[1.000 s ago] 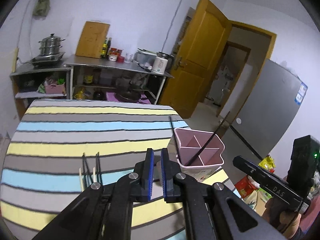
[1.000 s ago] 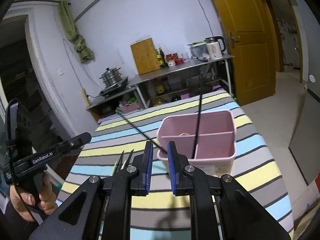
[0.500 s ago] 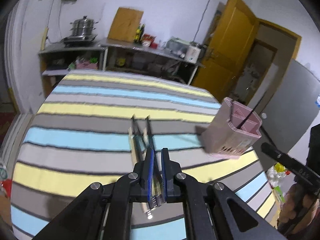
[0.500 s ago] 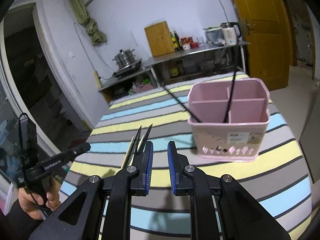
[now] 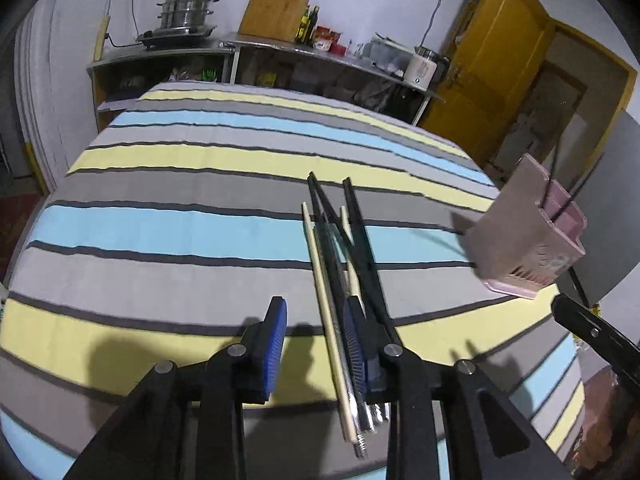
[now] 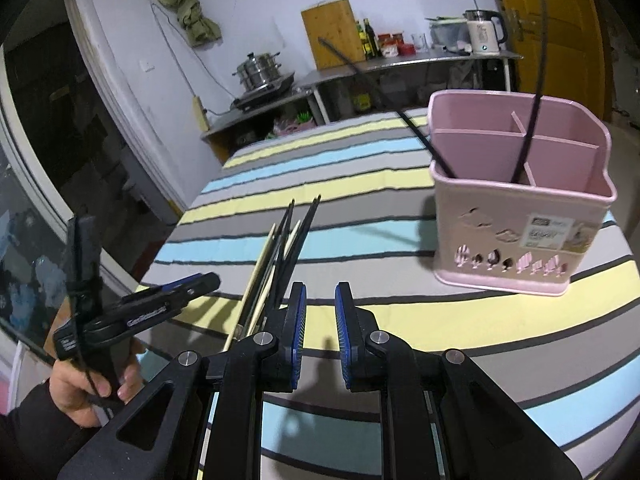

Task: Organize utensils
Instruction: 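Move the left tool back to the pile and grasp a wooden chopstick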

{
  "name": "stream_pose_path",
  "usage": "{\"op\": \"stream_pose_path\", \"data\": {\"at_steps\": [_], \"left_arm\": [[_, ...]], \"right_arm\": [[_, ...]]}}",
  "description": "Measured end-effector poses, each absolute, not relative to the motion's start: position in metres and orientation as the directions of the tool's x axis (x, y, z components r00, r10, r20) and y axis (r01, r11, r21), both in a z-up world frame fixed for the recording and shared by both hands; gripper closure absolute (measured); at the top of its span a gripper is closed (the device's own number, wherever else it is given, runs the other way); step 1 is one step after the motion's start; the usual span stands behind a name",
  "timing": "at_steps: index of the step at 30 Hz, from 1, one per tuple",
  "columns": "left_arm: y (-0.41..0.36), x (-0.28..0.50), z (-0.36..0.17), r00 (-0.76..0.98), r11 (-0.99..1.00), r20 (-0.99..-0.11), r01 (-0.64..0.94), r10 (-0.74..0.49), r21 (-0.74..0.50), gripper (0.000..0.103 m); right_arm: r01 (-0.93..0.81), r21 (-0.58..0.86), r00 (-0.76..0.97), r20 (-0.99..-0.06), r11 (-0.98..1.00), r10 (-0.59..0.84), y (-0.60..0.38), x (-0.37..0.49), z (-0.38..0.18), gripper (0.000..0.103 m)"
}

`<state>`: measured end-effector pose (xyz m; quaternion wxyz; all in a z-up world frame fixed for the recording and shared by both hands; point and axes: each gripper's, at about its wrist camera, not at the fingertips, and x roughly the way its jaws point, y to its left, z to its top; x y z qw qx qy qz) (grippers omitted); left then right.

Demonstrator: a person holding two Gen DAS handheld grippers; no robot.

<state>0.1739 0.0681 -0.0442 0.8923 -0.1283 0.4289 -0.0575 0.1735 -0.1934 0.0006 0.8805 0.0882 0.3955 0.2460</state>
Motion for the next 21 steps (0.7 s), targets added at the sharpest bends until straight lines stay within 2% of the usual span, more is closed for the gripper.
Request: {"op": "stream_pose_path", "data": {"at_steps": [10,19,21], "left_arm": [[0.062,0.217,-0.067,0.599,0.974,-0.784,-0.029,-0.164,-0.226,0.074],[0.055,0.223,-0.070,0.614,0.991,-0.782,0.009,-0.111,-0.133,0.071],[0.058,0.224,-0.070,0.607,0.993,-0.788,0.002,-0.097,-0.121,0.081]], "right_arm": [[-0.376,0.339,0.537,-0.678,0.862,0.501,-0.185,0.180,-0.011,0.088],[-0.385,0.339,0.520,-0.688,0.858,0.506,-0.175,0.188,-0.017,0.088],[-0.390,0.339,0.517,-0.689,0.856,0.508,-0.172,0.190,-0.017,0.088]]}}
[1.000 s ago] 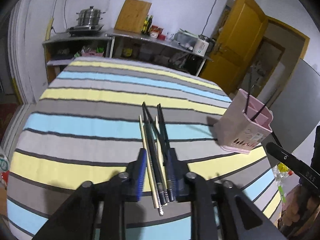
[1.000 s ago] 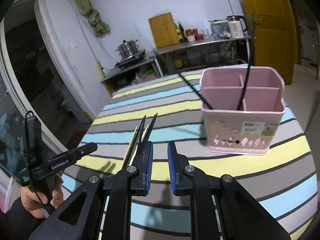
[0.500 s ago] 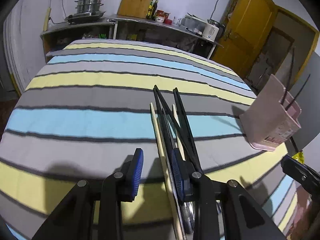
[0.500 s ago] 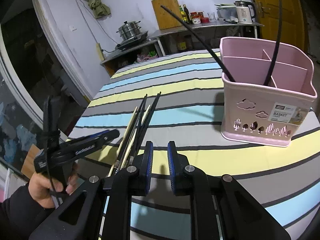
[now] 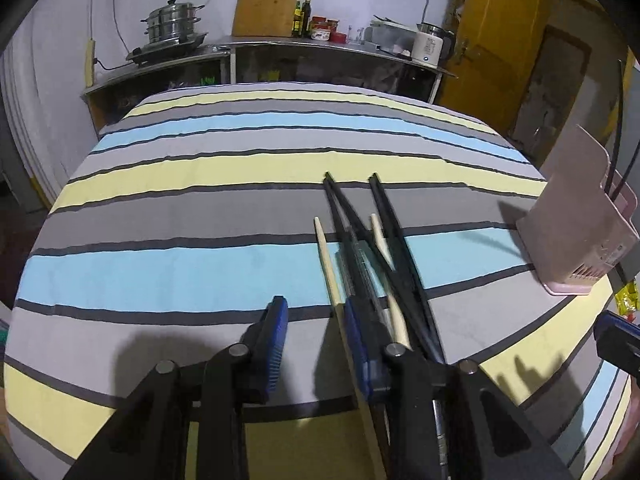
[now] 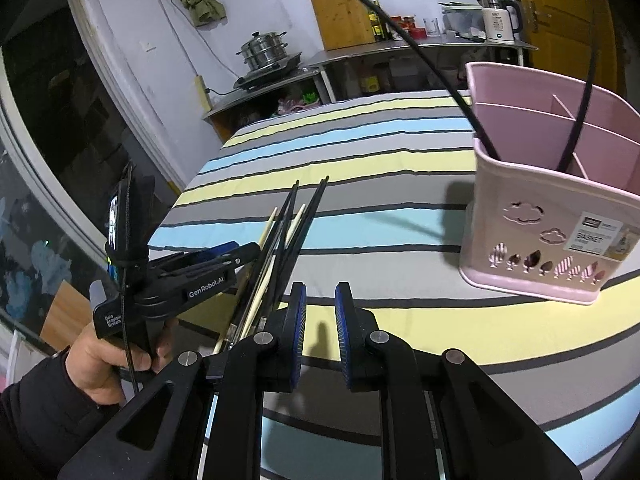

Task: Organize utensils
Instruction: 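Move the left tool back to the pile and grasp a wooden chopstick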

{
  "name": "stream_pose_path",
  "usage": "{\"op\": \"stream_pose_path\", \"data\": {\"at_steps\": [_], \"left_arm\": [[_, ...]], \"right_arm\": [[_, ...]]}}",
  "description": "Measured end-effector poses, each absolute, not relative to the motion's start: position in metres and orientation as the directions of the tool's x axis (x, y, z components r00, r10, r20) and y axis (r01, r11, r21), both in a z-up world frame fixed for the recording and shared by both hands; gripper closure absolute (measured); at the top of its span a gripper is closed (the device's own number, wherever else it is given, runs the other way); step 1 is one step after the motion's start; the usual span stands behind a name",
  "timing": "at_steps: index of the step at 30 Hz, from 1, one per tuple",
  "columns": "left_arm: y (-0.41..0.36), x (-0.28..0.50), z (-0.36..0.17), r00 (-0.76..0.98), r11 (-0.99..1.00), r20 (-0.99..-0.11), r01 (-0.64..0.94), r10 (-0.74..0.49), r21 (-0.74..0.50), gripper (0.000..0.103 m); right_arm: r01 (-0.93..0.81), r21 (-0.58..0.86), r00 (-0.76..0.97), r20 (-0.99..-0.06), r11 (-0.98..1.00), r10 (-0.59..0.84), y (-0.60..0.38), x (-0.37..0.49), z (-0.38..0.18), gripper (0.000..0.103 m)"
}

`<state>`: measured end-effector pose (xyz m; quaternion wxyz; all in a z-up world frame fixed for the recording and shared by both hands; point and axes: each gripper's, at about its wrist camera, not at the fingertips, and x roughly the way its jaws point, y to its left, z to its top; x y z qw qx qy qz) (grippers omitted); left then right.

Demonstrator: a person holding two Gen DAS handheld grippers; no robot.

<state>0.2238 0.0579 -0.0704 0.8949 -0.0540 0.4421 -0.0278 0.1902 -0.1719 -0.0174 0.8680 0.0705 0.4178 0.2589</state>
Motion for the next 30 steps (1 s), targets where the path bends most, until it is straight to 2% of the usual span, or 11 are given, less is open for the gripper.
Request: {"op": "stream_pose_path", "data": {"at_steps": [5,12,20,30], "left_arm": [[0.077,0.216,-0.070,0.608,0.988,-0.787,-0.024,-0.107,-0.153,0.088],[0.097,0.212,-0.070,0.608,0.982,-0.787,-0.062,-0.107,-0.181,0.089],[0.111,0.225,-0.072,0.590,0.960,-0.791,-0.091,-0.163,-0.265,0.089],[0.113,0.230,-0.074,0.603,0.958,-0.778,-0.081,-0.173,-0.275,0.089]], "right_arm": [[-0.414,0.332,0.511,-0.686,0.847,0.518,-0.160,0.194,-0.017,0.088],[-0.452,0.318,0.488,-0.694,0.834,0.529,-0.131,0.209,-0.023,0.088],[-0.491,0.297,0.451,-0.718,0.819,0.530,-0.093,0.242,-0.036,0.088],[-0.518,0.255,0.412,-0.762,0.816,0.500,-0.057,0.280,-0.059,0.091]]}}
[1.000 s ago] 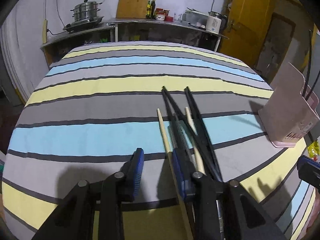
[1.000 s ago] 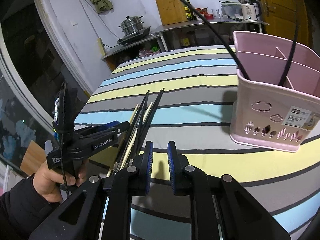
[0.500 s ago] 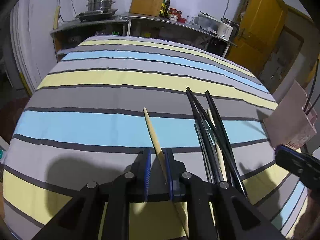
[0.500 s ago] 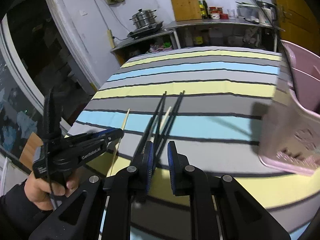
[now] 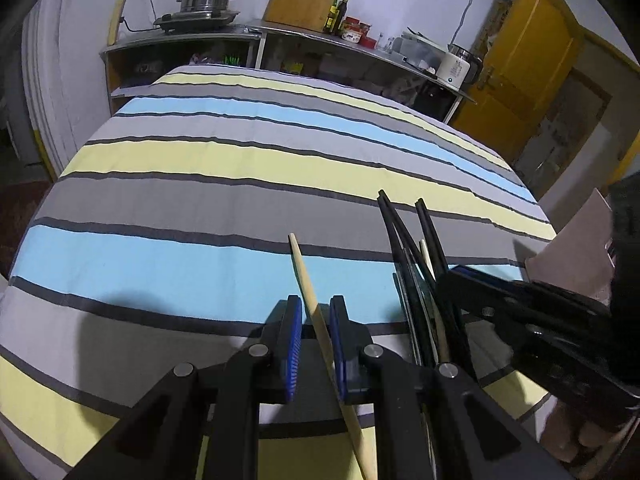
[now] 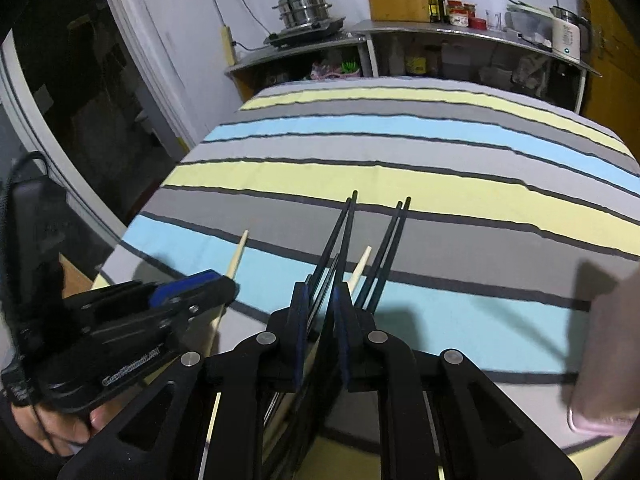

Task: Organize utensils
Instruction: 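Move the left tool back to the pile and grasp a wooden chopstick, then grasp a black chopstick from the pile with the right tool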

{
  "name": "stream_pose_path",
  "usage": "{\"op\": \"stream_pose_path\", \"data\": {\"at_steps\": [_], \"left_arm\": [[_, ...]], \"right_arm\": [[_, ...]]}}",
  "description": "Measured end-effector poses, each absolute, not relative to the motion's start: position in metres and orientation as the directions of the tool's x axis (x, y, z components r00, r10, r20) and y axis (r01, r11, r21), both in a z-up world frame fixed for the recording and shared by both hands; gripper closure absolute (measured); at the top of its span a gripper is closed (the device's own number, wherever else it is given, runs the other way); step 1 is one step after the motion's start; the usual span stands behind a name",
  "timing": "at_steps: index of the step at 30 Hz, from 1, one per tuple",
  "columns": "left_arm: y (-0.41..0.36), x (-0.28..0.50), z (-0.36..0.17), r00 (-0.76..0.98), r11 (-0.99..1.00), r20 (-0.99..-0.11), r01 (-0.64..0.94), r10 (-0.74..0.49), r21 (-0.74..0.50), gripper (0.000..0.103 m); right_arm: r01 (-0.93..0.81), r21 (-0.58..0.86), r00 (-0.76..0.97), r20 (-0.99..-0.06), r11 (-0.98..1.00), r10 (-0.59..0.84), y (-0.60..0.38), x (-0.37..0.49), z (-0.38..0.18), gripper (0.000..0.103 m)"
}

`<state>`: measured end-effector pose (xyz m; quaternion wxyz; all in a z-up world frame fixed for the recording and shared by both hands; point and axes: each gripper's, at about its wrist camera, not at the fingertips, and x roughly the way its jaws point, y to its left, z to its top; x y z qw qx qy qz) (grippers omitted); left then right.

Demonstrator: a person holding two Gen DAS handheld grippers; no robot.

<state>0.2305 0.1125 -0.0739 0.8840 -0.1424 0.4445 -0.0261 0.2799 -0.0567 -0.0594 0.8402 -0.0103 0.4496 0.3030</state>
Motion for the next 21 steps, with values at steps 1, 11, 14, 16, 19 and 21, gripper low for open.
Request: {"op": "stream_pose_path", "data": {"at_steps": [1,11,14,16,19,21], "left_arm": [[0.113,0.231,-0.074,0.606,0.957,-0.776,-0.080,-0.175,-0.278,0.089],[0.110,0.232,-0.075,0.615,0.959,-0.769,-0.075,-0.172,-0.274,0.089],[0.110,0.234,-0.074,0.610,0.961,-0.774,-0.074,-0.168,-0.266,0.089],[0.110,0.235,-0.074,0.608,0.961,-0.776,-0.074,-0.168,-0.266,0.089],[0.110,0.235,-0.075,0.609,0.960,-0.775,-0.075,-0.169,-0.268,0.089],[0.110,0.235,-0.075,0.610,0.960,-0.774,-0.075,-0.169,-0.269,0.089]], "right_arm": [[-0.519,0.253,0.408,-0.766,0.817,0.496,-0.055,0.282,-0.062,0.091],[-0.509,0.204,0.411,-0.796,0.836,0.444,-0.046,0.299,-0.070,0.091],[-0.512,0.186,0.415,-0.801,0.839,0.431,-0.042,0.303,-0.069,0.091],[-0.516,0.175,0.418,-0.804,0.839,0.424,-0.040,0.306,-0.069,0.091],[-0.511,0.186,0.410,-0.806,0.840,0.427,-0.038,0.314,-0.068,0.091],[-0.504,0.200,0.400,-0.808,0.840,0.433,-0.036,0.318,-0.069,0.091]]}}
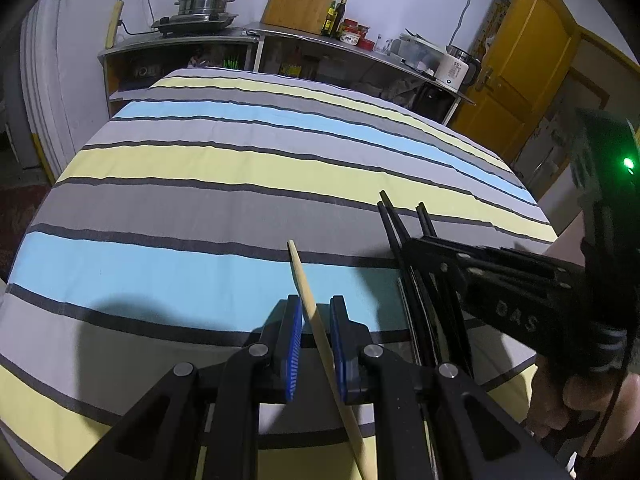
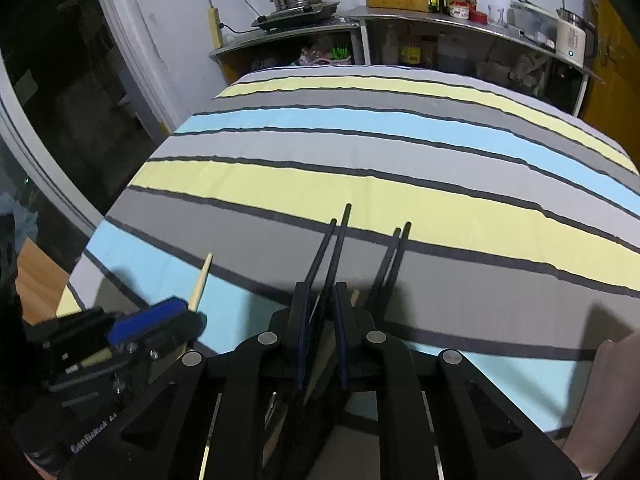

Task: Organize utensils
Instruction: 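Grasp a black chopstick from the pile with the right tool, then lift the wooden chopstick with the left tool while the right tool lifts the black chopstick toward the holder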

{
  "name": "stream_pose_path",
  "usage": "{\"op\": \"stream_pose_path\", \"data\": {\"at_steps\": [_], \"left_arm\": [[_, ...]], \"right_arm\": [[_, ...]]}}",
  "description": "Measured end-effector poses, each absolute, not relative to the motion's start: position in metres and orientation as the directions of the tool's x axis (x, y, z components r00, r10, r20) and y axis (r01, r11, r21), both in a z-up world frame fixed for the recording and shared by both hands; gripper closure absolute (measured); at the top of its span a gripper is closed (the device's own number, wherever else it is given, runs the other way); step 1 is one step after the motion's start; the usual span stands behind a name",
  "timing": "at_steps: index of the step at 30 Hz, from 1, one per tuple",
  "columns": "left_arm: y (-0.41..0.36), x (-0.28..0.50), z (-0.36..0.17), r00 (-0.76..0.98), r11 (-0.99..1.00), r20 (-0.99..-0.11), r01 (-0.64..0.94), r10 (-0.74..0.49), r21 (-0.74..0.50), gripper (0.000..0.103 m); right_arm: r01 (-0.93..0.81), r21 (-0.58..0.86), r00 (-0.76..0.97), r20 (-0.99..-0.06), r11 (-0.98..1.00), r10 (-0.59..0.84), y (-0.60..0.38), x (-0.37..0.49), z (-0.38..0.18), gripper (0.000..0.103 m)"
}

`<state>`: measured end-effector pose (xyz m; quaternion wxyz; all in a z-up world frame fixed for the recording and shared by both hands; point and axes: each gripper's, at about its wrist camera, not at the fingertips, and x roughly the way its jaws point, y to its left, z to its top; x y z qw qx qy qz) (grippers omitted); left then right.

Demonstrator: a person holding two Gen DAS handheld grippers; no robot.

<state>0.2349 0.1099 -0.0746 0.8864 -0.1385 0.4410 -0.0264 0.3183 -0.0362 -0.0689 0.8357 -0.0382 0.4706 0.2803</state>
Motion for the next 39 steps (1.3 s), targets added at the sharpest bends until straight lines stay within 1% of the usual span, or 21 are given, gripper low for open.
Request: {"op": "stream_pose_path", "data": {"at_steps": [4,6,7,11,14,21,31,39], "left_arm": [[0.111,0.235,-0.075,0.609,0.961,-0.775,-0.074,-0.168,-0.266,0.089],[0.110,0.236,-0.075,0.608,0.962,-0.777,-0.075,-0.166,-0.264,0.089],[0.110,0.237,-0.075,0.606,0.962,-0.778,-0.075,-0.166,-0.263,0.089],[0.110,0.242,-0.074,0.597,0.966,-0.788,-0.077,-0.154,-0.247,0.095],[0.115,0.243,-0.075,0.592,0.958,-0.786,-0.079,-0.178,-0.277,0.096],[0.120,0.240,-0.066,0.599,0.946,-0.773,-0.077,-0.209,-0.315,0.097],[0.124,0.215,-0.012,0.662,0.937,-0.709,-0.028,-0.244,-0.349,0.097],[0.113,0.186,0.034,0.697,0.934,-0.661,0.034,-0.278,-0.357,0.098]], "right_arm": [[-0.490,0.224,0.385,-0.811,0.843,0.440,-0.035,0.327,-0.071,0.091],[-0.475,0.239,0.378,-0.813,0.847,0.442,-0.036,0.331,-0.072,0.096],[-0.473,0.241,0.378,-0.813,0.848,0.442,-0.035,0.332,-0.072,0.096],[-0.477,0.237,0.374,-0.817,0.846,0.439,-0.036,0.333,-0.071,0.096],[-0.477,0.251,0.375,-0.808,0.842,0.453,-0.039,0.331,-0.066,0.098],[-0.489,0.266,0.401,-0.777,0.831,0.485,-0.047,0.319,-0.044,0.098],[-0.515,0.280,0.461,-0.706,0.810,0.538,-0.065,0.285,0.005,0.098],[-0.519,0.290,0.519,-0.640,0.804,0.566,-0.091,0.253,0.045,0.098]]}}
